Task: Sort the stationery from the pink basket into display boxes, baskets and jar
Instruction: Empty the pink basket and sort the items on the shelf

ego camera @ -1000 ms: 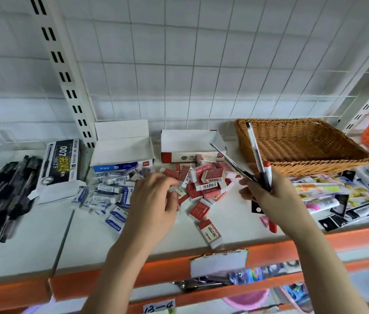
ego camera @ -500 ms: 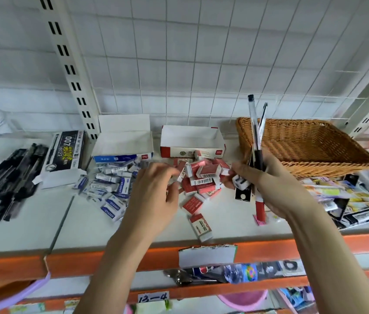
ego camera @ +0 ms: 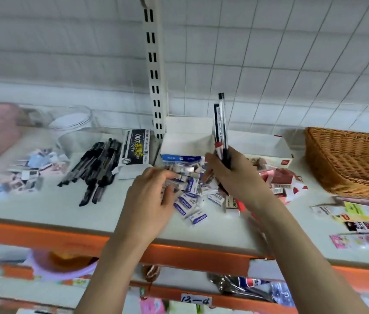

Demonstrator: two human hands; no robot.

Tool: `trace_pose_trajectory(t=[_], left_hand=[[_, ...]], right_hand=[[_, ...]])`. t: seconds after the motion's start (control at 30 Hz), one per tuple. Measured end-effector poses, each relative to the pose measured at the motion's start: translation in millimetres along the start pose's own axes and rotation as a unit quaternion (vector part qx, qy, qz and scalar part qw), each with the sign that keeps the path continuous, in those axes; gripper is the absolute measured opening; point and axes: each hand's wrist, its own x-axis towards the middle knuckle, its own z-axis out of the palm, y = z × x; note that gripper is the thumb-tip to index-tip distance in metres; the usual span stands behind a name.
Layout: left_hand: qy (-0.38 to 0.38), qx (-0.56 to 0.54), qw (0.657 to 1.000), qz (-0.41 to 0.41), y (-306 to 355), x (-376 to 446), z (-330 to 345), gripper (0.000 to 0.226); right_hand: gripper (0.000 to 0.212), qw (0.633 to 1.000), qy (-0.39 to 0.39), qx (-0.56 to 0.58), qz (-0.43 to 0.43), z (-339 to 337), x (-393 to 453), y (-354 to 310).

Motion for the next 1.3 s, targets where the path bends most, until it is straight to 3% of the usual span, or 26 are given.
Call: trace_pose_trajectory(t=[0.2,0.33,0.43,0.63,0.8,0.93,1.03,1.2,1.3], left_hand=[[-0.005,-0.035,0.999,0.006,-22,-2,-7,0.027],[-0.047,-0.088,0.995,0.032,-6,5,-2,0.038],[-0.069,-0.115,0.988,0.072,6,11,6,0.036],[-0.135,-0.151,0.961,0.190,47,20,31,0.043],[-0.153,-0.169,0.937,0.266,83,22,53,0.030],[-0.122,-0.225,0.941,0.221,99,27,71,0.023],[-0.083,-0.255,0.941,0.207,116,31,83,0.021],[-0.051,-0.284,0.933,0.215,169,33,119,0.024],[-0.054,-0.260,0.942,0.207,205,29,144,0.023]], right_hand=[[0.027,0.999,-0.003,0.015,0.039,20,-1,1],[0.030,0.997,0.054,0.004,0.053,18,-5,4],[0.032,0.990,0.120,-0.062,0.050,9,-12,9],[0.035,0.973,0.200,-0.088,0.078,-25,-41,25],[0.035,0.966,0.233,-0.009,0.112,-61,-62,41],[0.028,0.961,0.239,0.038,0.130,-97,-78,59],[0.040,0.958,0.256,-0.009,0.127,-131,-92,75],[0.067,0.958,0.261,0.009,0.119,-187,-107,90],[0.062,0.963,0.245,-0.050,0.102,-225,-112,105]])
